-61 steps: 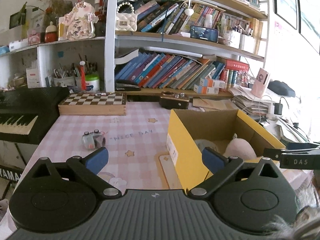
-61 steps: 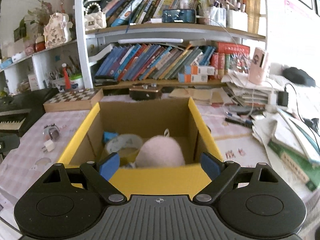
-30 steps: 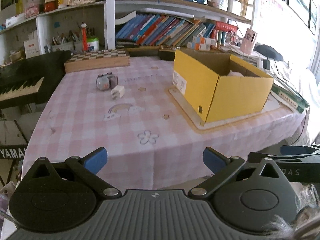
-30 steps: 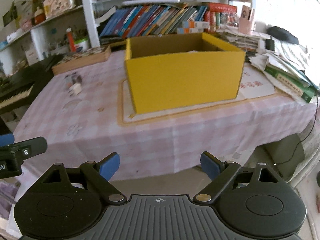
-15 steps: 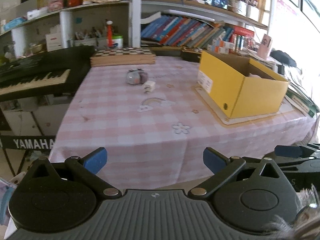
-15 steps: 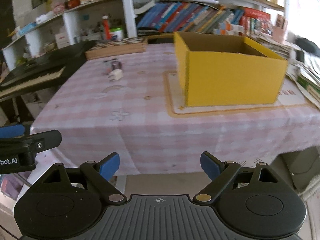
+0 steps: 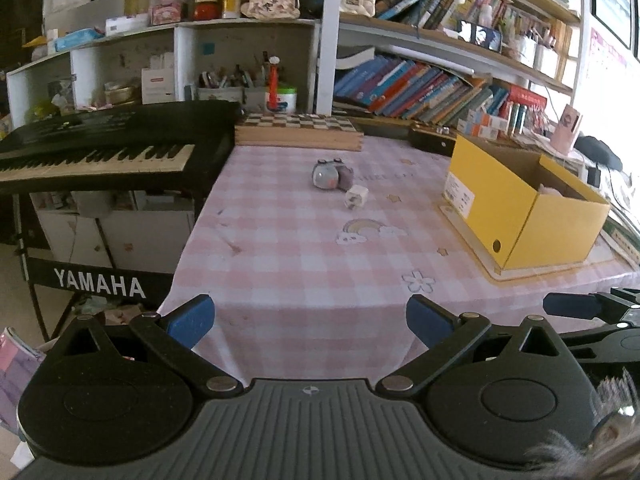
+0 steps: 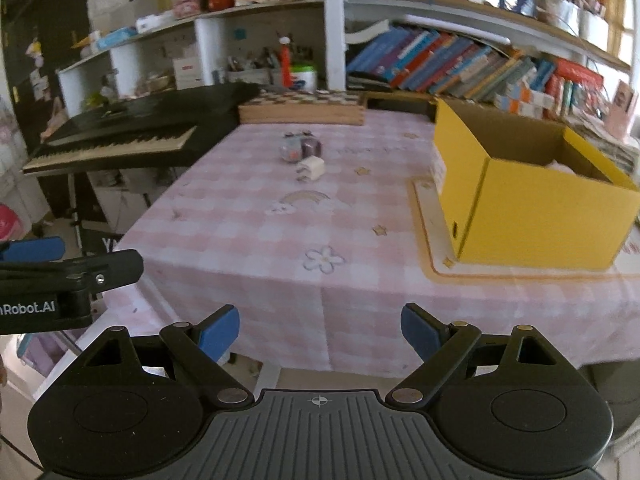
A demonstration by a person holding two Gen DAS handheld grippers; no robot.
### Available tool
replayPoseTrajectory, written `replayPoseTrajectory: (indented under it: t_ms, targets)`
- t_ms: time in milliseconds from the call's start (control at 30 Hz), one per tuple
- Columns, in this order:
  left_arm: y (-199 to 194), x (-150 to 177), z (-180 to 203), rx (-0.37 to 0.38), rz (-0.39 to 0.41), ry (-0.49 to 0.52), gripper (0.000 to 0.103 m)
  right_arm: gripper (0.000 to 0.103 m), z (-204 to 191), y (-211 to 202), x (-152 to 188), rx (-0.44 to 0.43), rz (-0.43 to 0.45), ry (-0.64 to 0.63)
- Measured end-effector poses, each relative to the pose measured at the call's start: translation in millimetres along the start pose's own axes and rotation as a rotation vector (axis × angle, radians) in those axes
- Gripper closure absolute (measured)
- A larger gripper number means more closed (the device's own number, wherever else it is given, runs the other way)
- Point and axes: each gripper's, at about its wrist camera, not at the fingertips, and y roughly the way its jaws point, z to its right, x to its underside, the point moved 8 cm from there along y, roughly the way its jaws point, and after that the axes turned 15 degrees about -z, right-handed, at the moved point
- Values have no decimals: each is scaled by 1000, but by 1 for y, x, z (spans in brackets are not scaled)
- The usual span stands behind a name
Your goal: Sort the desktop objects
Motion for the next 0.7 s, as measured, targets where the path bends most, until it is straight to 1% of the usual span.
replayPoseTrajectory:
  t_ms: [333,700]
  targets:
    - [10,-15,-7,-10,20,-26,0,13,-6,13,-22,-17,17,-41]
    - [46,-49,-10,-35,3,-35,0,13,-1,48,-60,-53,-6,-67]
